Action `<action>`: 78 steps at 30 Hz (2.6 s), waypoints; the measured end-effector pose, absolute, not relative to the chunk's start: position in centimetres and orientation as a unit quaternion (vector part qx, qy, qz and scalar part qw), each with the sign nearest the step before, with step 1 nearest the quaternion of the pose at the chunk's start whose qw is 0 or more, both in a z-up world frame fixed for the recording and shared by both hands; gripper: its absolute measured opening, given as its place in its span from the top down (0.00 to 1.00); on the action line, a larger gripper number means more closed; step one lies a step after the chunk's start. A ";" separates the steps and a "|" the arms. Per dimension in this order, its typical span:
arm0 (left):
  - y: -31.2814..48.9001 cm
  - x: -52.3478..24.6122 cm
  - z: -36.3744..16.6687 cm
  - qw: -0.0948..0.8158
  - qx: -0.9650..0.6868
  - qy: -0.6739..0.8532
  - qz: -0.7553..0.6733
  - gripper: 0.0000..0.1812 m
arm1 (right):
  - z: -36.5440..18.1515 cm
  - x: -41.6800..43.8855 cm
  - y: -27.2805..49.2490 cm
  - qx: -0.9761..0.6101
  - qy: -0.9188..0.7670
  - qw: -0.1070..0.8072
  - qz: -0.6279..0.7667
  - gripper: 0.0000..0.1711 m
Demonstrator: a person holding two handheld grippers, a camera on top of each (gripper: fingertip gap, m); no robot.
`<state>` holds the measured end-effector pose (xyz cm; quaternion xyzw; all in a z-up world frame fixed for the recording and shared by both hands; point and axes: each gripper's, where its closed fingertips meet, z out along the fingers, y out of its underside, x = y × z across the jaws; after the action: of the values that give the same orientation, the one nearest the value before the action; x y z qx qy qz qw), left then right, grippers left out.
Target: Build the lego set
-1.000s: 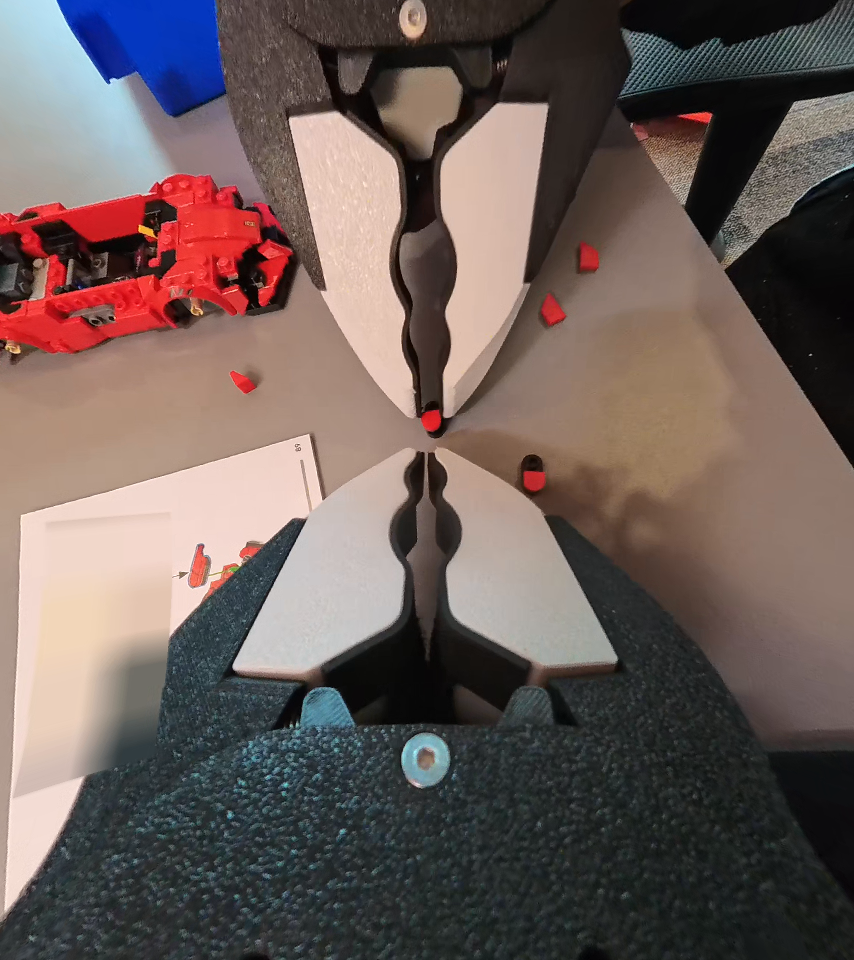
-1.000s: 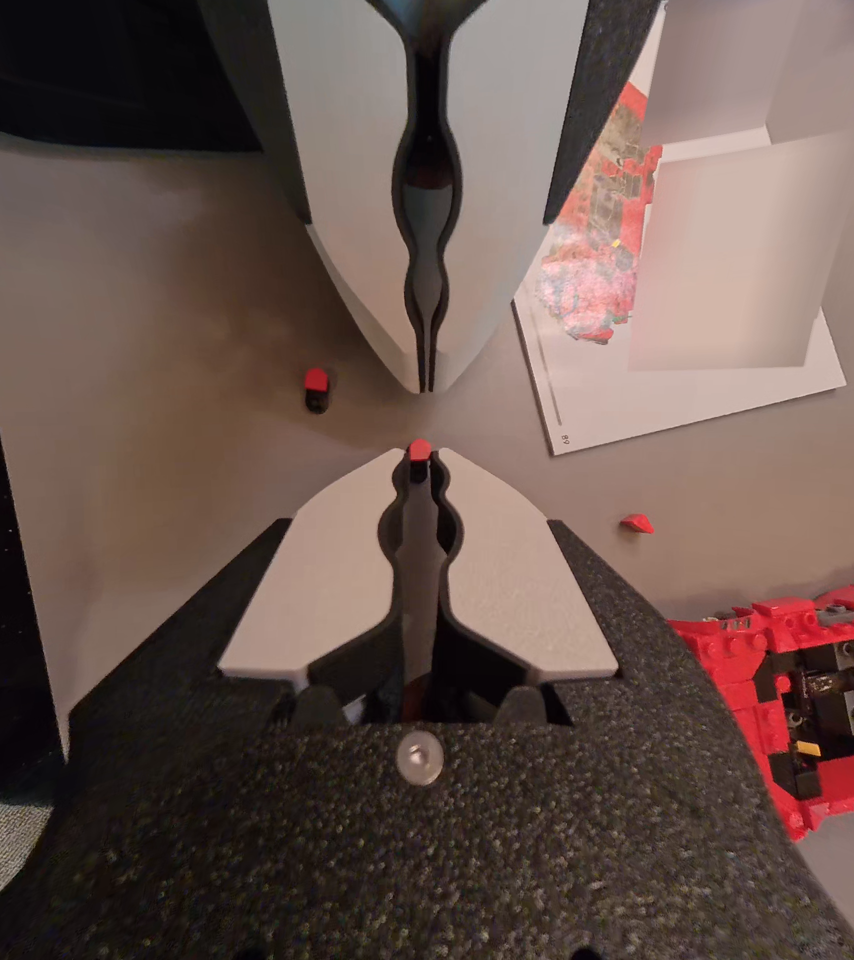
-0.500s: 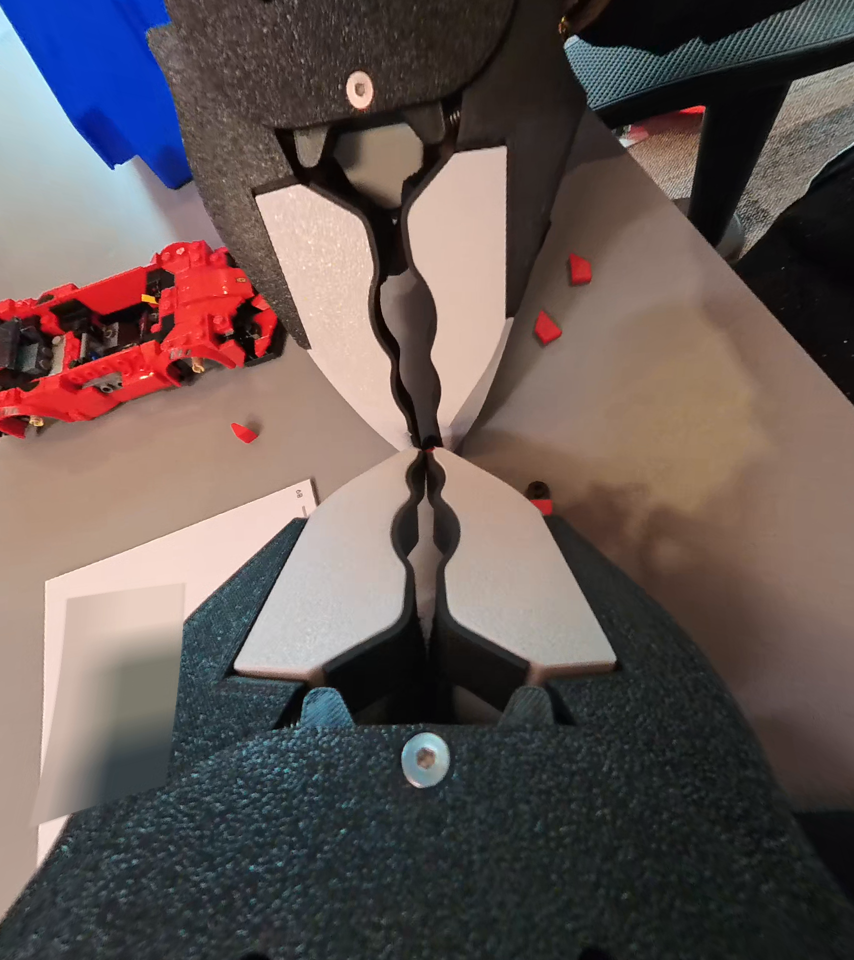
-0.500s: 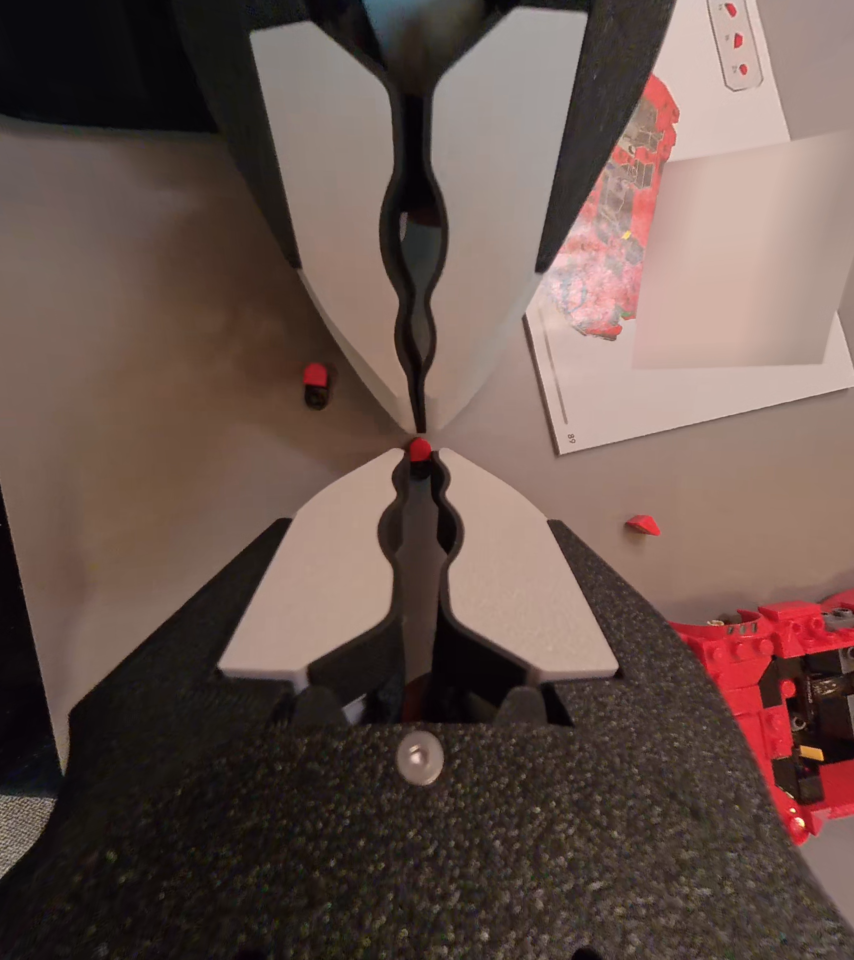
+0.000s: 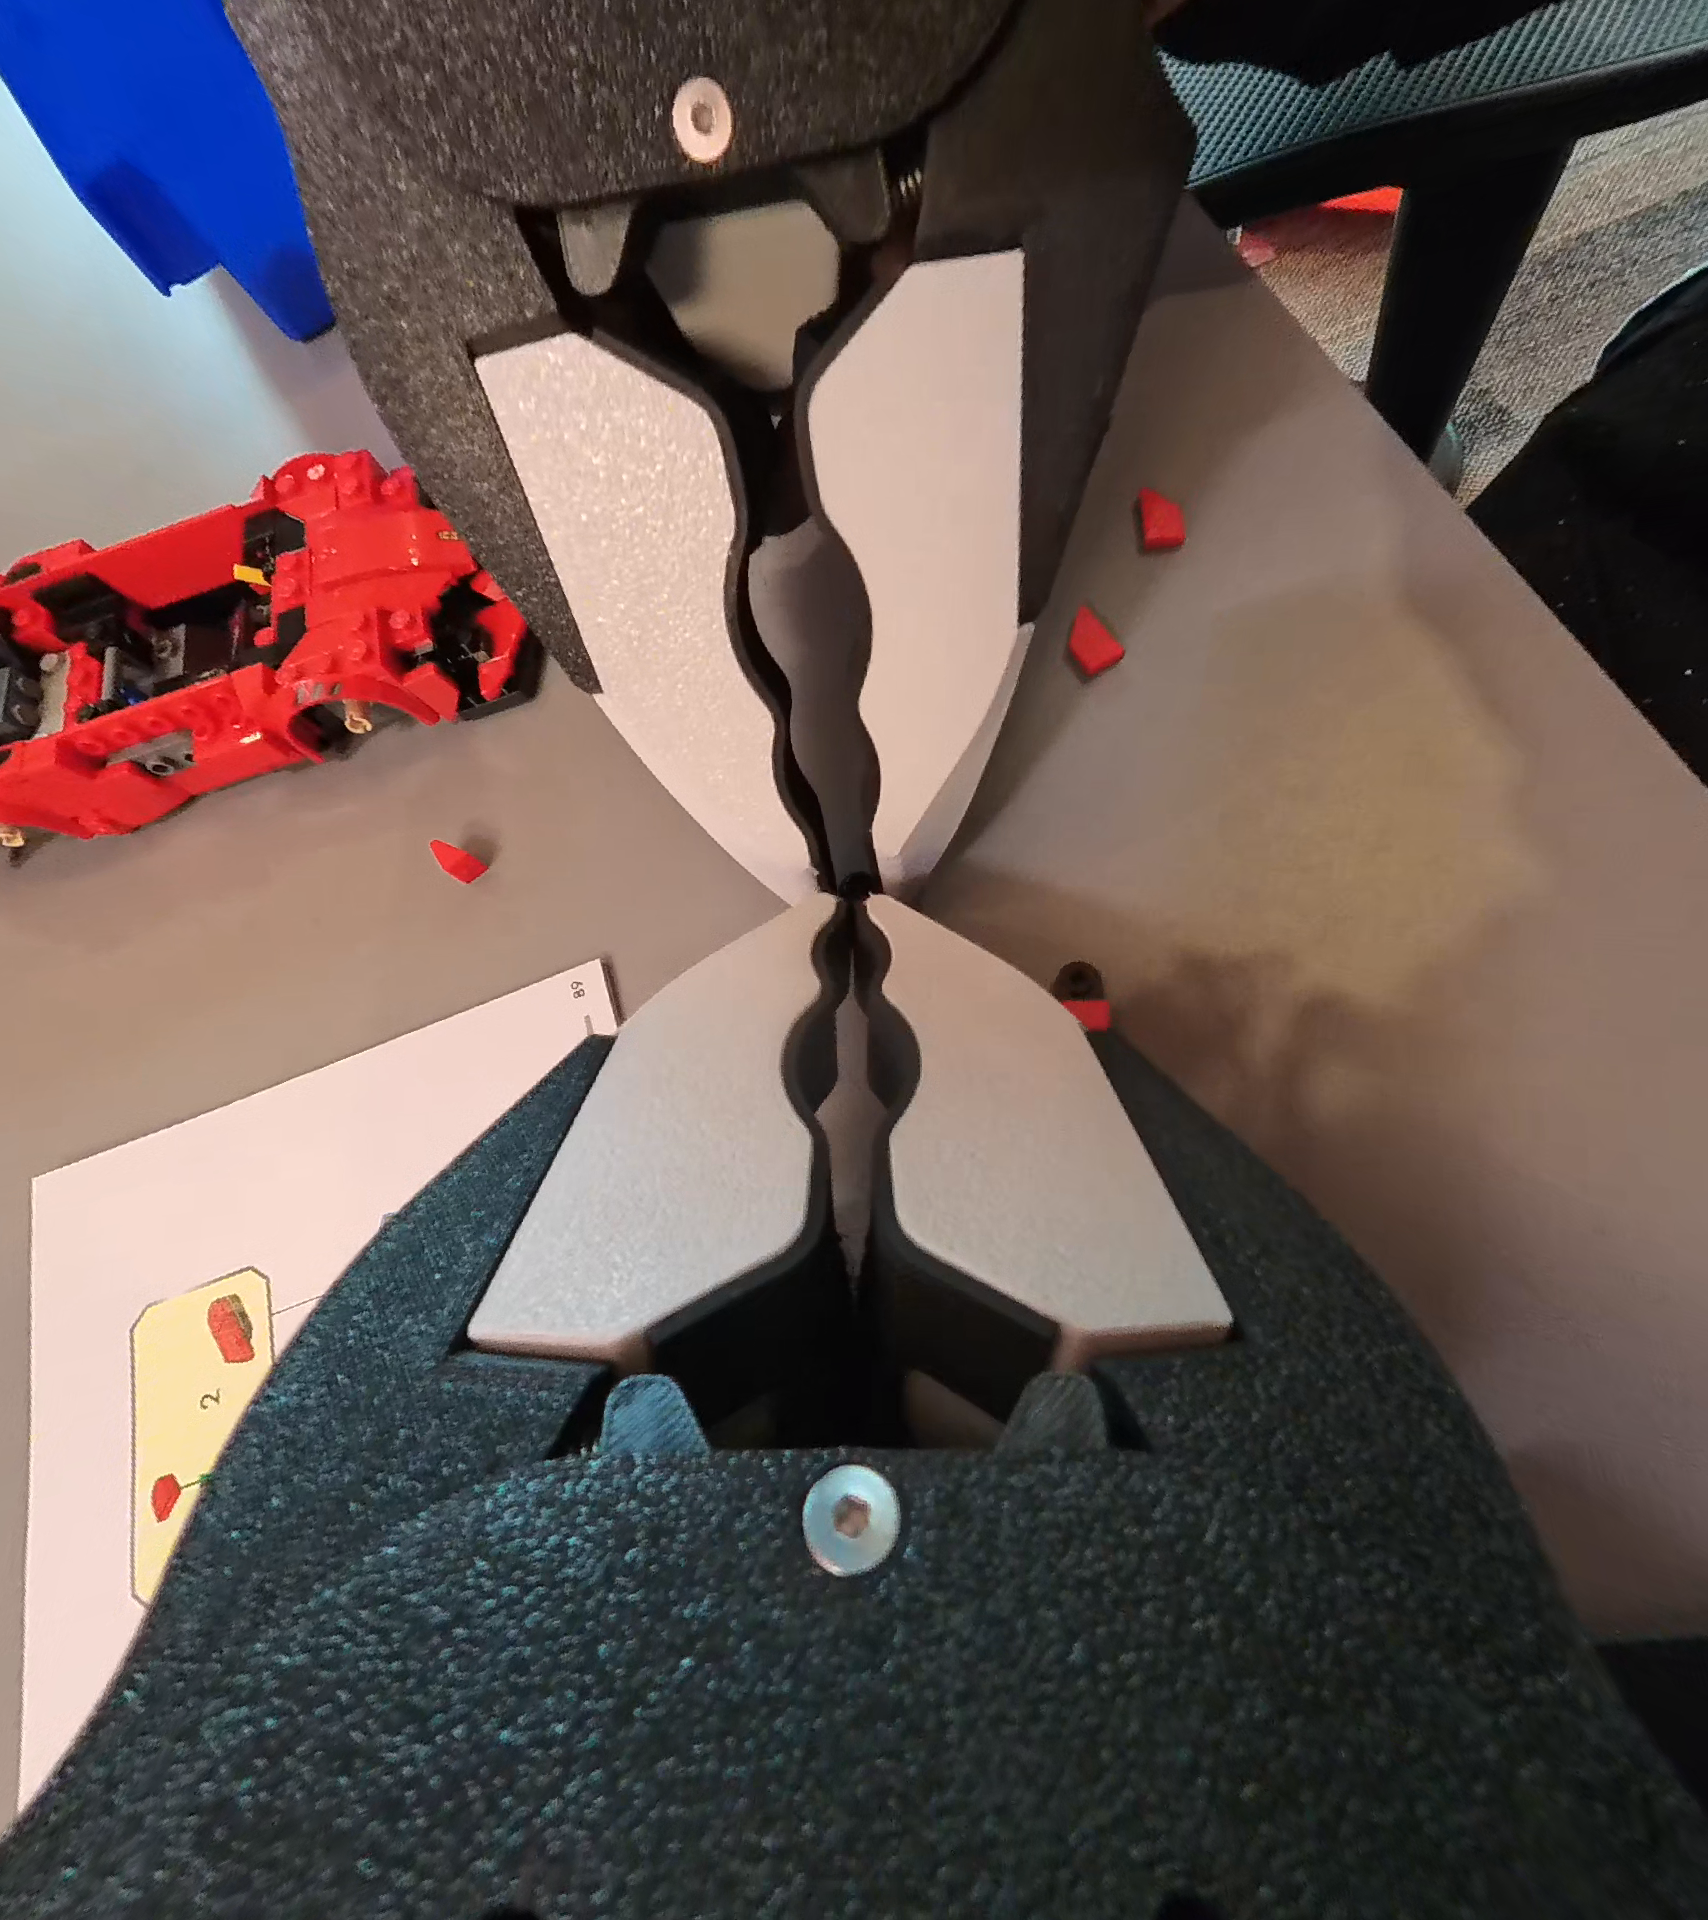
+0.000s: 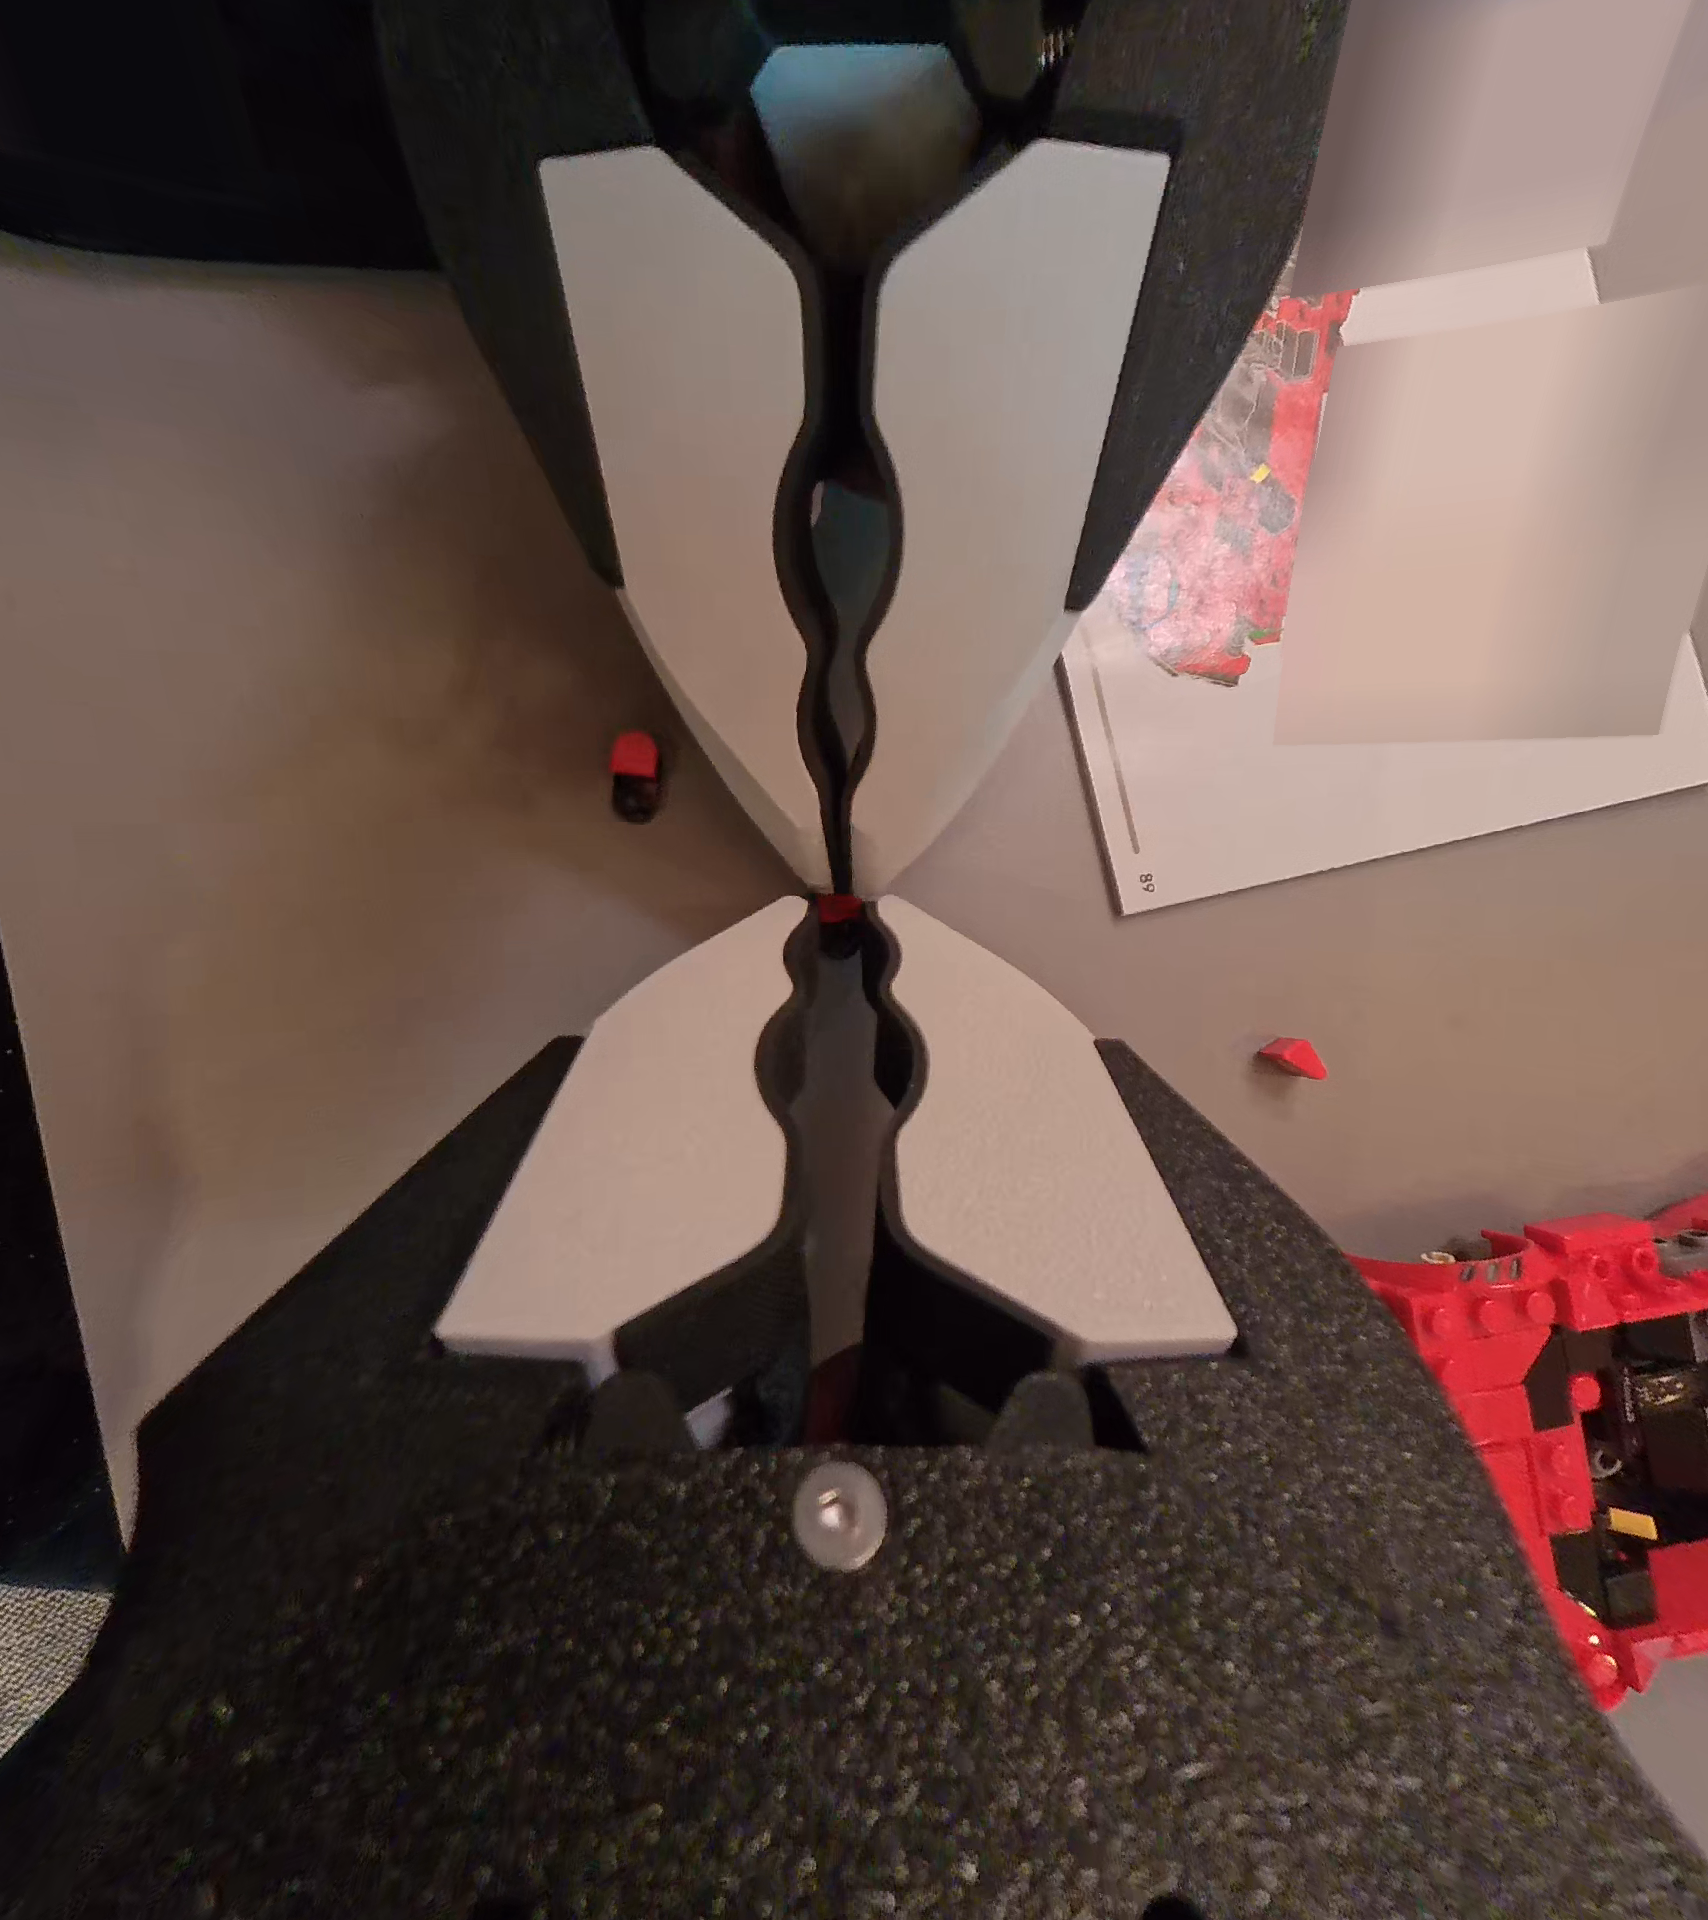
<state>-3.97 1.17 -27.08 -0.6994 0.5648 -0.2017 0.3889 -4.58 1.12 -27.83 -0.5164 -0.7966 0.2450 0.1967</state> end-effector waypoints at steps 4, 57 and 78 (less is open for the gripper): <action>1.0 -4.1 -27.4 0.377 -0.704 0.566 -0.203 1.00 | -27.8 -4.6 1.1 -0.517 -0.797 0.195 0.245 0.96; 0.9 -4.1 -27.4 0.342 -0.739 0.518 -0.260 1.00 | -28.2 -4.7 0.8 -0.524 -0.794 0.170 0.256 0.95; 1.1 -4.1 -27.5 0.319 -0.756 0.496 -0.284 0.99 | -28.2 -4.7 1.0 -0.515 -0.791 0.185 0.272 0.96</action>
<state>-4.13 1.10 -27.55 -0.7561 0.4963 -0.2836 0.3186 -4.66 0.96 -28.19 -0.5154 -0.7913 0.2719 0.1849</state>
